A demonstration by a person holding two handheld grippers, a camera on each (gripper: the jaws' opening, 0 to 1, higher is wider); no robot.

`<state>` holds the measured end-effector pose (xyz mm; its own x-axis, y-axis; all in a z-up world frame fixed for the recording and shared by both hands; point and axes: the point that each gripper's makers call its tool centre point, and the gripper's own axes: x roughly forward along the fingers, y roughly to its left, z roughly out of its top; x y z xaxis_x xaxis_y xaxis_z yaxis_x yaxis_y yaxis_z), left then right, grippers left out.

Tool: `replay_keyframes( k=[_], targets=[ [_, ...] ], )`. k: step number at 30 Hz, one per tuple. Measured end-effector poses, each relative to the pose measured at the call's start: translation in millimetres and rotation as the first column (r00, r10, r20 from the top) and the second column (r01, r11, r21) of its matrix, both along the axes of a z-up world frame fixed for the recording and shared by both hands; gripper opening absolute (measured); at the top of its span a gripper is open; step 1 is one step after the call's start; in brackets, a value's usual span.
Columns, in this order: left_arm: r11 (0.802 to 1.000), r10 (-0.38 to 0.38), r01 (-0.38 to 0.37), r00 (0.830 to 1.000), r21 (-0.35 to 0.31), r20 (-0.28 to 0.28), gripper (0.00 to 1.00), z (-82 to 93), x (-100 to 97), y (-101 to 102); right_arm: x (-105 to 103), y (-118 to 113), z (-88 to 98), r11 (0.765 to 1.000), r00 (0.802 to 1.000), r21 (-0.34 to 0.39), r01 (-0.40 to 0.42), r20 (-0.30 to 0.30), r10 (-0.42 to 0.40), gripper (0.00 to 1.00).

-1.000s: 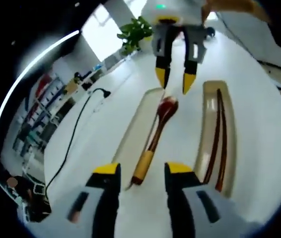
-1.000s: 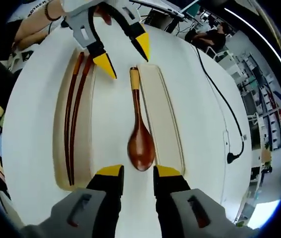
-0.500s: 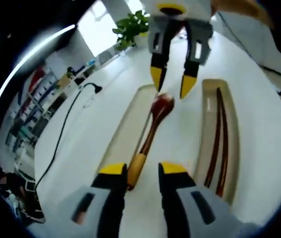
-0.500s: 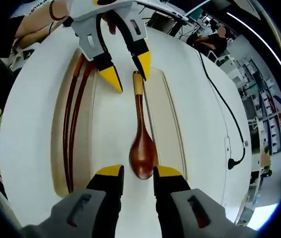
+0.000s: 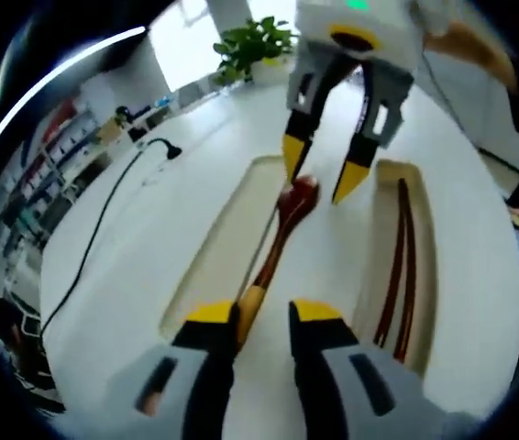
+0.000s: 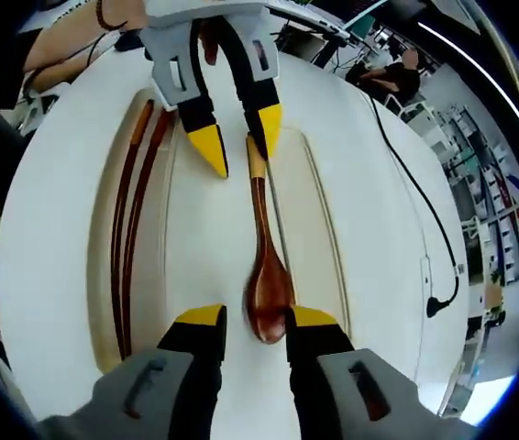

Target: Arrange the utensils inside the cutlery case until each visible utensil rests in its matching compartment.

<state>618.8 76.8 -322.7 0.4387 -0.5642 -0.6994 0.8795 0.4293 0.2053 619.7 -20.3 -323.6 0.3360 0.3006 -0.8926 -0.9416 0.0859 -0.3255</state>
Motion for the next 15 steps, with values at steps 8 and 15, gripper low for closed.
replay_keyframes(
  k=[8,15],
  targets=[
    [0.999,0.019,-0.021,0.999,-0.04,-0.03,0.22,-2.2,5.3,-1.3,6.4,-0.8,-1.5,1.0,0.999,0.019,0.016,-0.04,-0.016,0.21],
    [0.996,0.027,-0.031,0.999,-0.08,-0.045,0.21,-3.5,8.9,-0.6,16.3,-1.9,1.2,0.999,0.999,0.04,0.019,-0.046,-0.018,0.2]
  ],
)
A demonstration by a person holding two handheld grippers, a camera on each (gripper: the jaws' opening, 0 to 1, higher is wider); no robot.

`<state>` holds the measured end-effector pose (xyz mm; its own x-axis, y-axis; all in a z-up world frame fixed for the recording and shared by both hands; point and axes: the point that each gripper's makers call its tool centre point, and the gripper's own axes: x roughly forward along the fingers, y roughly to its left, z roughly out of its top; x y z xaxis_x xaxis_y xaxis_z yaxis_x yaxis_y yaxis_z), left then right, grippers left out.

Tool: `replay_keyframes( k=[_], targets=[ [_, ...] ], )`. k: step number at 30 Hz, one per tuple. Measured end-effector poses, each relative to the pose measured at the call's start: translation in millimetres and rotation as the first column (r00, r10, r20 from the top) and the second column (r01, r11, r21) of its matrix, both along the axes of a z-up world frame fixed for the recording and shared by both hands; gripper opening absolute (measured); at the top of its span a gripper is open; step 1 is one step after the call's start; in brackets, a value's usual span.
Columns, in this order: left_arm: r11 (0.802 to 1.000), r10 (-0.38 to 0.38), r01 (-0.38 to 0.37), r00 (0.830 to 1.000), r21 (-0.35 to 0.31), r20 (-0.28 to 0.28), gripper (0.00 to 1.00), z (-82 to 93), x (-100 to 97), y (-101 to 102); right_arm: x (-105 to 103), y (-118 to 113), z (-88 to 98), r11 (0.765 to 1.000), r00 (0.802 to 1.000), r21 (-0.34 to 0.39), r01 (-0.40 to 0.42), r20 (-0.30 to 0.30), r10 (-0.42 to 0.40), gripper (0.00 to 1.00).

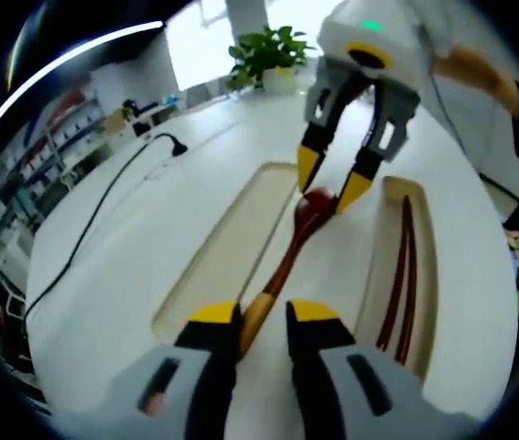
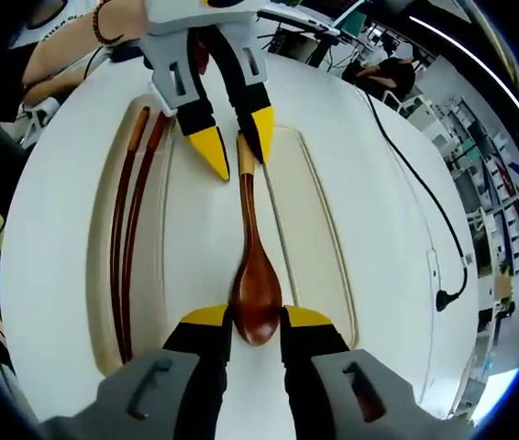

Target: Arrange the utensils inside the cutlery case until each visible utensil rests in its matching compartment.

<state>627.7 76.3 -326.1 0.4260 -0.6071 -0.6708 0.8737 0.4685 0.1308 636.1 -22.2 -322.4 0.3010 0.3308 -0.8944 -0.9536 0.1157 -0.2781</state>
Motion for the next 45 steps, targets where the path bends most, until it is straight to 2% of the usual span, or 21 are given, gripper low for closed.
replay_keyframes(
  k=[4,6,10,14,15,17,18,19,20,22,26,28,30,32,34,37,38,40,41,43,45],
  targets=[
    [1.0,0.003,-0.003,1.0,-0.01,-0.007,0.21,-0.2,1.9,-0.6,-2.5,-2.0,0.4,0.999,1.0,0.023,-0.023,-0.02,0.024,0.19],
    [1.0,0.001,-0.001,1.0,-0.013,-0.007,0.2,-0.2,-1.4,-1.1,-8.5,-2.2,2.4,0.998,0.997,0.068,-0.007,-0.077,0.012,0.18],
    [1.0,-0.009,0.009,1.0,-0.017,0.003,0.2,0.9,-3.3,1.5,-3.4,-3.2,10.0,0.987,0.993,0.158,0.019,-0.114,-0.001,0.15],
    [1.0,-0.022,0.022,1.0,-0.02,0.014,0.2,0.9,-2.3,2.7,-4.9,-5.7,13.4,0.959,0.988,0.275,0.075,-0.153,-0.033,0.13],
    [0.999,-0.024,0.024,1.0,-0.025,0.014,0.2,0.7,-1.8,3.1,-5.8,-7.2,13.6,0.953,0.989,0.294,0.075,-0.144,-0.034,0.12],
    [0.996,0.012,-0.014,1.0,-0.083,-0.028,0.18,-0.1,-0.4,-0.7,-2.6,-9.5,15.3,0.941,0.992,0.329,0.079,-0.122,-0.04,0.1],
    [0.995,0.017,-0.021,0.999,-0.093,-0.043,0.18,-0.7,-0.4,-0.9,-1.2,-11.3,15.9,0.933,0.992,0.349,0.084,-0.113,-0.047,0.07],
    [0.995,0.02,-0.024,0.999,-0.092,-0.044,0.21,-0.7,1.4,0.4,-2.3,-15.1,12.5,0.937,0.993,0.339,0.083,-0.112,-0.048,0.03],
    [0.995,0.03,-0.034,0.998,-0.093,-0.049,0.2,-1.8,-6.8,-4.5,-1.6,-13.2,11.9,0.925,0.993,0.369,0.087,-0.107,-0.051,0.03],
    [0.994,0.024,-0.028,0.999,-0.103,-0.041,0.2,-1.5,-10.6,-7.0,-3.7,-13.5,12.1,0.919,0.996,0.389,0.057,-0.086,-0.025,0.03],
    [0.989,0.03,-0.032,0.999,-0.143,-0.02,0.2,-0.8,-13.5,-8.6,-8.0,-14.5,9.4,0.898,0.995,0.432,0.082,-0.081,-0.052,0.03],
    [0.982,0.045,-0.048,0.999,-0.181,-0.023,0.2,-0.6,-14.6,-9.8,-11.7,-13.4,9.5,0.892,0.998,0.448,0.055,-0.02,-0.052,0.03],
    [0.978,0.05,-0.052,0.999,-0.201,-0.017,0.2,-0.4,-15.7,-9.4,-14.9,-13.1,9.6,0.891,0.998,0.451,0.055,0.003,-0.063,0.03],
    [0.963,0.107,-0.113,0.993,-0.245,-0.039,0.21,0.5,-13.5,-8.7,-13.9,-12.8,10.5,0.89,0.996,0.453,0.05,0.039,-0.076,0.02],
    [0.967,0.088,-0.09,0.996,-0.236,-0.022,0.21,1.4,-15.4,-9.6,-17.9,-11.8,10.0,0.892,0.994,0.449,0.057,0.056,-0.092,0.02],
    [0.978,0.045,-0.036,0.998,-0.204,0.04,0.18,4.7,-23.4,-13.5,-19.5,-12.1,10.7,0.904,0.989,0.424,0.05,0.103,-0.103,0.03],
    [0.979,0.03,-0.018,0.998,-0.204,0.054,0.17,6.2,-26.6,-16.1,-14.6,-13.9,16.6,0.897,0.98,0.437,0.068,0.141,-0.143,0.03],
    [0.977,0.029,-0.013,0.997,-0.212,0.075,0.15,10.3,-34.8,-22.0,-18.1,-12.5,22.8,0.891,0.978,0.451,0.06,0.153,-0.144,0.04],
    [0.975,0.028,-0.009,0.996,-0.221,0.084,0.15,13.6,-37.6,-23.0,-11.2,-14.1,28.0,0.885,0.975,0.462,0.058,0.162,-0.149,0.04],
    [0.971,0.026,-0.009,0.997,-0.238,0.068,0.14,19.5,-37.9,-21.8,-7.1,-14.2,36.7,0.866,0.973,0.496,0.07,0.157,-0.168,0.05],
    [0.968,0.031,-0.008,0.996,-0.249,0.088,0.13,27.3,-38.0,-19.1,-6.4,-14.9,43.1,0.857,0.967,0.509,0.085,0.167,-0.195,0.05]
  ],
)
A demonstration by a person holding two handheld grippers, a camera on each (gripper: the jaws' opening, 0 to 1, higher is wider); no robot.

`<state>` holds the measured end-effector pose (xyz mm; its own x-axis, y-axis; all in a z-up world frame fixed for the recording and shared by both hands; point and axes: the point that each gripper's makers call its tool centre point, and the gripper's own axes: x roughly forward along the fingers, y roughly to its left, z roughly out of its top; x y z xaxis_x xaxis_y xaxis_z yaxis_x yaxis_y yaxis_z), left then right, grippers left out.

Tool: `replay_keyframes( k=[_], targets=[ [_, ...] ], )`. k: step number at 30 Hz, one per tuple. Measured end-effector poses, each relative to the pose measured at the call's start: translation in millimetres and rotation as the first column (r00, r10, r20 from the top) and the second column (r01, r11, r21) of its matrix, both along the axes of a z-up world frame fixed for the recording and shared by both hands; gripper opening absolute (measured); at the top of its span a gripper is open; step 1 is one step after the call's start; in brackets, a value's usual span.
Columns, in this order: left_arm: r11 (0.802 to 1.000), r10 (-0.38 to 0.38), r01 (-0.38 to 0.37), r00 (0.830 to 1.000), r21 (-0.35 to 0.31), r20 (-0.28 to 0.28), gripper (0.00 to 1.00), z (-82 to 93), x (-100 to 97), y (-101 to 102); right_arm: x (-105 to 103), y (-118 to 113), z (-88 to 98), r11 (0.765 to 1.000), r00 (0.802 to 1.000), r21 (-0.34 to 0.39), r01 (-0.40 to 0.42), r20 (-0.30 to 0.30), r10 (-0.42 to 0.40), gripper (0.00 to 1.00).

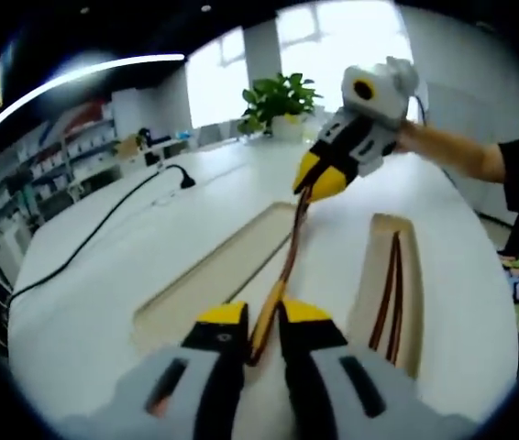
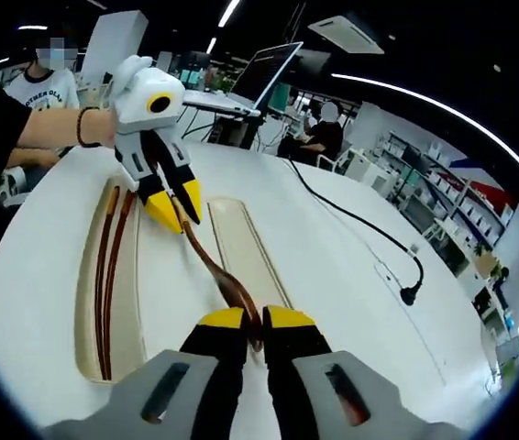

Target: Arrange the utensils inside the cutlery case until each visible utensil rests in its matching compartment.

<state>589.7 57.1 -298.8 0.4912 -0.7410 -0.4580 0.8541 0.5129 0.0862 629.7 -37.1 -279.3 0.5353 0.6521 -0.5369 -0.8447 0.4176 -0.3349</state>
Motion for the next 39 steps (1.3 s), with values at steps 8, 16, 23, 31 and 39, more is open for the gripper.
replay_keyframes(
  k=[8,16,23,31,39],
  targets=[
    [0.997,0.007,-0.003,0.998,-0.072,0.055,0.14,28.8,6.8,15.2,-6.9,-0.9,33.3,0.997,0.996,0.063,0.046,0.077,-0.051,0.06],
    [0.969,0.03,-0.029,1.0,-0.247,0.001,0.18,51.3,-4.3,30.4,-37.9,1.2,39.9,0.984,0.997,0.162,0.075,0.016,-0.079,0.05],
    [0.925,0.027,-0.048,0.998,-0.377,-0.06,0.15,58.4,-19.7,35.3,-67.0,5.4,37.0,0.983,0.999,0.179,0.051,-0.001,-0.052,0.04],
    [0.942,0.023,-0.026,1.0,-0.335,-0.012,0.01,48.7,-35.0,32.9,-76.7,18.4,21.6,0.985,1.0,0.174,0.001,0.021,-0.004,0.02],
    [0.944,0.059,-0.05,0.998,-0.325,0.017,0.02,45.2,-45.9,36.8,-82.2,13.0,24.3,0.97,0.999,0.241,-0.016,-0.038,0.026,0.02]
  ],
)
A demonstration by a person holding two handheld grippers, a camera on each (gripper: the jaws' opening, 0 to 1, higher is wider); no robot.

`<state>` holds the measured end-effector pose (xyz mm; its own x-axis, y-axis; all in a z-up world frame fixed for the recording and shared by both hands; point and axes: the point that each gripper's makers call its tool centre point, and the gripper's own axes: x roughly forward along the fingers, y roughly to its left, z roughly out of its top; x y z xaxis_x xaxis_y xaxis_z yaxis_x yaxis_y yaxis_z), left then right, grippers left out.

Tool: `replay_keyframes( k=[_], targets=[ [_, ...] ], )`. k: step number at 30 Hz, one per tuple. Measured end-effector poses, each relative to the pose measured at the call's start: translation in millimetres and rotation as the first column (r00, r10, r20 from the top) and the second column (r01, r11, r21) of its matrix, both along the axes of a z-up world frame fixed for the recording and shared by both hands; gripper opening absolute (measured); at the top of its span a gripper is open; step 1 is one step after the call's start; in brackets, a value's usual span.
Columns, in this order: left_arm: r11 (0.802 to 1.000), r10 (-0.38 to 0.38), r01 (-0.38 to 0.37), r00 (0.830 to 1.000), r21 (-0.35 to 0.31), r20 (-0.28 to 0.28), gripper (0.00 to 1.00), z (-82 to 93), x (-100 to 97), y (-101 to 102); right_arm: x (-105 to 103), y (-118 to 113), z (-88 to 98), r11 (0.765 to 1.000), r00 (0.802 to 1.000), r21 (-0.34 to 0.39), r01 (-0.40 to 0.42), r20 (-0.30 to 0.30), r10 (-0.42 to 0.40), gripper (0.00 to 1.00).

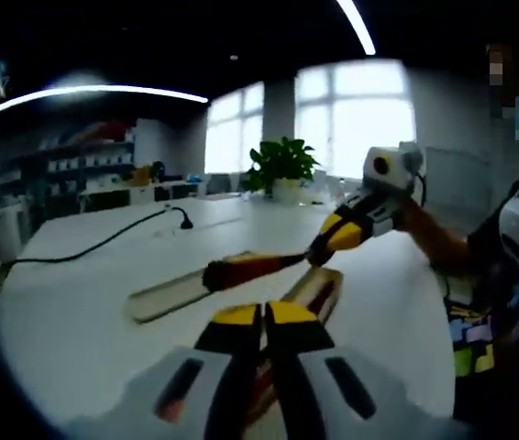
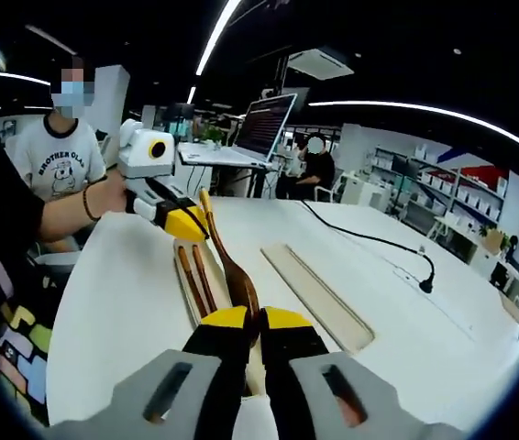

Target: Arrange the utensils inside the cutlery case until each visible utensil rests in its matching compartment.

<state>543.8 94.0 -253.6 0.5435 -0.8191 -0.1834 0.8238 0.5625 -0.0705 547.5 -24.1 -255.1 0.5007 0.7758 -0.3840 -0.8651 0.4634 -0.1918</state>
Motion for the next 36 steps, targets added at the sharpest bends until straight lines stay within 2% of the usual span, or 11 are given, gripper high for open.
replay_keyframes(
  k=[6,12,18,22,29,36],
  targets=[
    [0.998,0.056,-0.056,0.998,-0.02,0.012,0.03,0.2,-3.0,14.8,-4.7,-4.4,-12.3,0.999,1.0,-0.05,-0.019,-0.013,0.019,0.02],
    [0.998,0.067,-0.067,0.998,-0.018,0.014,0.06,-4.7,-8.7,22.7,-7.6,-2.5,-17.5,0.997,0.999,-0.064,-0.045,-0.022,0.043,0.02],
    [0.996,0.076,-0.076,0.997,-0.051,-0.003,0.09,-7.9,-12.5,29.5,-7.5,-0.2,-25.0,0.994,0.997,-0.089,-0.069,-0.037,0.065,0.02],
    [0.995,0.089,-0.09,0.996,-0.045,-0.008,0.09,-14.5,-12.5,31.3,-6.1,0.8,-31.5,0.988,0.997,-0.138,-0.075,-0.035,0.071,0.02],
    [0.995,0.096,-0.096,0.995,-0.019,-0.009,0.1,-21.3,-13.9,32.1,-5.1,0.8,-41.6,0.98,0.994,-0.174,-0.1,-0.064,0.09,0.03],
    [0.995,0.098,-0.098,0.995,0.013,-0.006,0.1,-28.3,-13.4,30.2,-4.7,2.2,-41.6,0.981,0.99,-0.162,-0.104,-0.11,0.087,0.03]
  ],
)
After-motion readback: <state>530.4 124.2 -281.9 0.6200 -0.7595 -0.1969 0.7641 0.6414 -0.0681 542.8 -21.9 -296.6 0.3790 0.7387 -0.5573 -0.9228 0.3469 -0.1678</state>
